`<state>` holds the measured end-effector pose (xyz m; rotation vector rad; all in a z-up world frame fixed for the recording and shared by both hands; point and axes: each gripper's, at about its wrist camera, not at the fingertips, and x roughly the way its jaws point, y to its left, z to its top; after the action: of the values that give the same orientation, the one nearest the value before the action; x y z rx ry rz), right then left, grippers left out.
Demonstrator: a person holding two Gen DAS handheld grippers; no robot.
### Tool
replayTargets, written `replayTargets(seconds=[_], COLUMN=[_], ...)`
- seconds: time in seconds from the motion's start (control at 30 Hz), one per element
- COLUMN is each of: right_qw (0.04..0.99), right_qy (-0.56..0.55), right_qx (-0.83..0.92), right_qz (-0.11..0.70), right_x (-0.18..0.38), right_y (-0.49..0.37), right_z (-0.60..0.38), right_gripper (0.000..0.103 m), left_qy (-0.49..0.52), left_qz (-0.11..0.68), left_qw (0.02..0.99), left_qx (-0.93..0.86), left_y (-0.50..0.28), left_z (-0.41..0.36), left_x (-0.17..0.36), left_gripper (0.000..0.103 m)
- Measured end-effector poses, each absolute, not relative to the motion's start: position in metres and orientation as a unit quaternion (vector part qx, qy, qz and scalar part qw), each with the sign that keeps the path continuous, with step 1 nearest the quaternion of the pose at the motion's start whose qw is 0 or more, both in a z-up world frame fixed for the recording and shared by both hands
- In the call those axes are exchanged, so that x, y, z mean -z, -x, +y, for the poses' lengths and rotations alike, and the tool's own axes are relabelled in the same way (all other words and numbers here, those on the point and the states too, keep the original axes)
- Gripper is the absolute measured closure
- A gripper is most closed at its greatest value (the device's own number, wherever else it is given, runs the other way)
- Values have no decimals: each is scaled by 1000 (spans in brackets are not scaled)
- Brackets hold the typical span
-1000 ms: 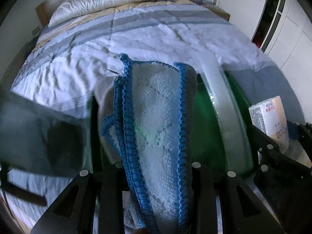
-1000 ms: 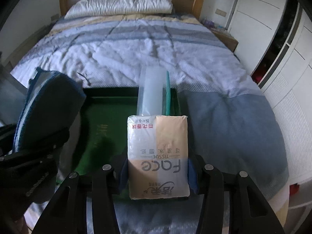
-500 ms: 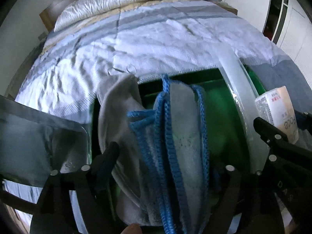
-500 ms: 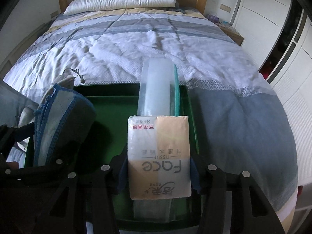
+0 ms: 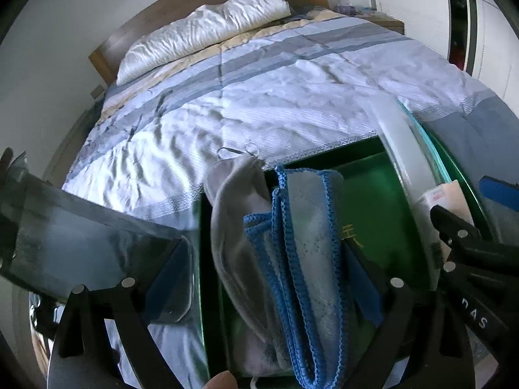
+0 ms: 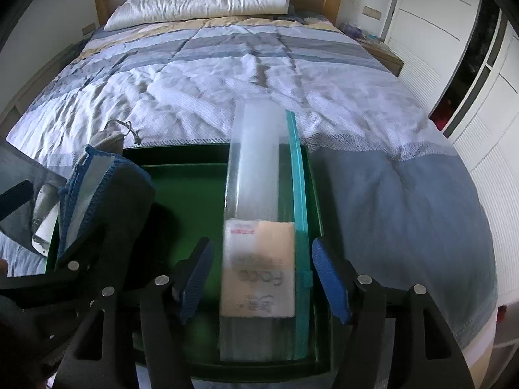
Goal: Organize soft objects
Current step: 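Lower the towel and tissue pack into the tray and open both grippers, then withdraw both grippers up and away from the green tray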
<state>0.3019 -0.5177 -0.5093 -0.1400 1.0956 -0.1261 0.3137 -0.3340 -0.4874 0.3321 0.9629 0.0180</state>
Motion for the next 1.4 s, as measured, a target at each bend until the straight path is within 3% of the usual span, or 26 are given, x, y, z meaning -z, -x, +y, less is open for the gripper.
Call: replayTargets(seconds=[0.3, 0.57, 0.7, 0.8, 1.4], right_qw=[859, 869, 873, 880, 896], right_qy=[73, 79, 85, 80, 65], right_qx=[69, 90, 96, 99, 137], right_qz=[502, 481, 470, 457, 418], right_x=[489, 463, 448, 434, 368], right_y=[-297, -275, -261, -247, -168], right_z=[-515, -511, -506, -505, -488], right_gripper=[34, 11, 0, 0, 0], left_qy=[-122, -98, -70, -36, 53], left_qz=[463, 454, 457, 468, 470], left_qw=[878, 886, 887, 883, 875], left_qx=[-18, -6, 6, 25, 101], left_y=[-300, -273, -260, -251, -182], left_z=[-323, -321, -318, -313, -263], left_x=[480, 459, 448, 440, 383], left_gripper=[12, 12, 7, 2, 2])
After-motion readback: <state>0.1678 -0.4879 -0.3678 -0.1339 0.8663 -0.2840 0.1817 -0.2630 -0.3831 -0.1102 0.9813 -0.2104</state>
